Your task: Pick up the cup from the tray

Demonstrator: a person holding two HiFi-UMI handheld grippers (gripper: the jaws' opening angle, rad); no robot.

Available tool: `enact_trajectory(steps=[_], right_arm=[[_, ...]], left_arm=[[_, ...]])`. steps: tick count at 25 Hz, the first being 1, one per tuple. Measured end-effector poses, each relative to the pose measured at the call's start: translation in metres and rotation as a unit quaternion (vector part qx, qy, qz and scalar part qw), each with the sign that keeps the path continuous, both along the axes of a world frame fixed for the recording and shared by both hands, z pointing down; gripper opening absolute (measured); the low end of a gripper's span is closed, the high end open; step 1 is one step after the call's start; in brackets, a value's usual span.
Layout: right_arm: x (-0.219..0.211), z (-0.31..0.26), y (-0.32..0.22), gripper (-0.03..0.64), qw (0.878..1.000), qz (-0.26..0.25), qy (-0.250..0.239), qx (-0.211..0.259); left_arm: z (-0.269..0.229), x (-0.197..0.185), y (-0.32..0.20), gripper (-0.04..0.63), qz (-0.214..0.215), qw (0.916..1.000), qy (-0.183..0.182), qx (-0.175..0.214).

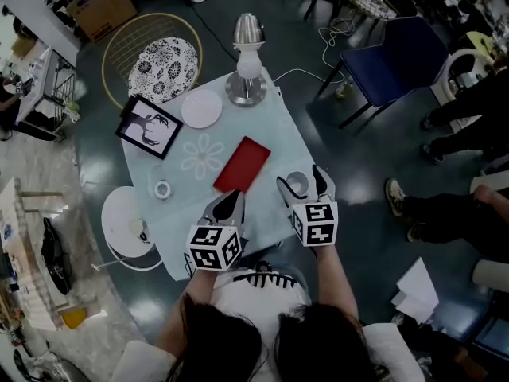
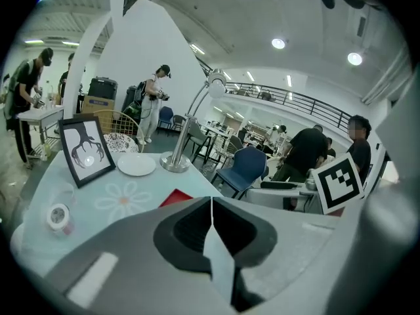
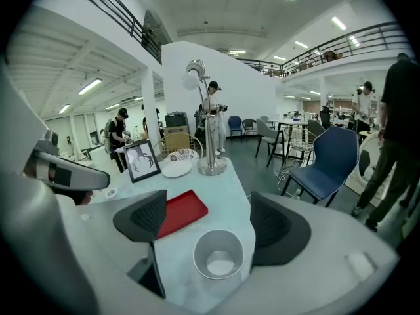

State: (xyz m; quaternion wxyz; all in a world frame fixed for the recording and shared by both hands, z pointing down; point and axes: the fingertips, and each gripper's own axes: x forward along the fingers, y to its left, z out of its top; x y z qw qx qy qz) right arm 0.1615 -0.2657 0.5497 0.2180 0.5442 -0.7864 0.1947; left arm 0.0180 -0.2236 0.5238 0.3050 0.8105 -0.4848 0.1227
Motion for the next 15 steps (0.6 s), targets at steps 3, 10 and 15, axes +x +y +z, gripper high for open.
enact_trajectory(steps=[3,10,15], right_arm=[[-0.006,-0.019,0.006,0.403,1.0,-0.004,-0.005,0.019],[-0.018,-0.048,0.027,0.285,0.999,-0.007,0.0,0.05],[-0.028,-0.057,0.049,0.208,0.998,-0.009,0.01,0.057]], left_arm=[[-0.007,-0.003,0.003,0.002,-0.002,0.9999,0.003,0.011],[-0.024,-0.008,0.016,0.002,0.001,0.9992,0.006,0.041],[-0.034,-0.018,0.033,0.002,0.002,0.9985,0.006,0.054]])
